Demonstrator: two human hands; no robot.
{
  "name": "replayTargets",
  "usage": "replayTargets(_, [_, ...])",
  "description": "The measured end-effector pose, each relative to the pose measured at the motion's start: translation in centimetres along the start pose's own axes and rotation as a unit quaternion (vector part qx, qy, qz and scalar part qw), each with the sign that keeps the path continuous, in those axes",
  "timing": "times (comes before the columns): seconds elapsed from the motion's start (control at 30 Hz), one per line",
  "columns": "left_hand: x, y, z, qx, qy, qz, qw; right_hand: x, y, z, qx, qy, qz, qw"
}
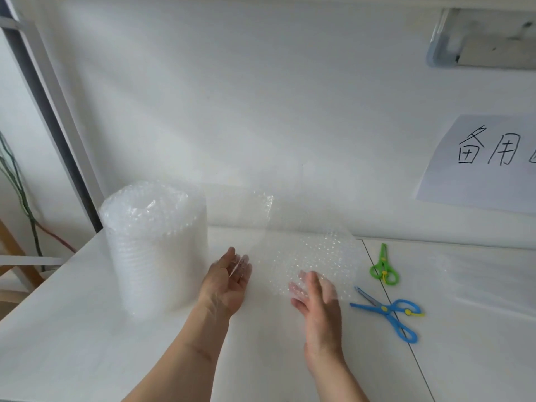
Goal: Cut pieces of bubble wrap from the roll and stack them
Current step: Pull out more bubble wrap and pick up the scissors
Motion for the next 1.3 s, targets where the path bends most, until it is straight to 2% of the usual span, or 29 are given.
replayTargets(0.07, [-0.2,-0.3,0.1,-0.004,-0.012,0.010,1.000,-0.2,0.3,1.5,-0.069,-0.034,-0.006,0.997])
replayTargets(0.2, [-0.3,-0.7,0.1,-0.030,-0.040,0.010,0.999,0.4,0.6,2.0,-0.123,-0.010,0.009,0.992])
replayTargets(0.3, [-0.6,-0.5,0.4,-0.047,-0.062,-0.003,0.997,0.5,0.6,1.6,-0.092,-0.001,0.032,0.995])
replayTargets(0.4, [-1.2,-1.0,1.0,-0.006,-0.080,-0.032,0.996,0.9,0.6,1.0,-0.041,0.015,0.050,0.998])
replayTargets(0.5, [-1.3,-1.5,1.3,0.040,-0.081,-0.027,0.996,1.2,0.7,0.9,0.017,0.030,0.082,0.996])
replayTargets(0.67, [-1.8,-1.3,2.1,0.021,-0.068,-0.001,0.997,0.8,1.5,2.9,-0.019,-0.023,0.122,0.992])
replayTargets(0.9, [-1.3,0.8,2.3,0.004,-0.054,0.043,0.998,1.7,1.4,2.7,0.011,-0.004,0.132,0.991])
replayTargets(1.03, [-1.0,1.4,1.6,0.008,-0.013,0.088,0.996,2.3,1.4,2.6,0.017,0.000,0.132,0.991])
replayTargets(1.17, [-0.4,2.3,0.8,-0.023,0.014,0.094,0.995,3.2,1.3,2.2,0.035,0.015,0.138,0.990])
replayTargets(1.3, [-0.4,1.7,0.6,0.029,0.022,0.098,0.995,3.1,1.3,2.7,0.023,0.008,0.138,0.990])
Point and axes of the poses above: each hand's wrist, its own x-axis towards the middle knuckle, its own z-axis out of the palm, y = z × x, the point moved 9 cm from there along x, towards the middle knuckle, and after that the axes turned 15 degrees about y, right-handed, at the moved point
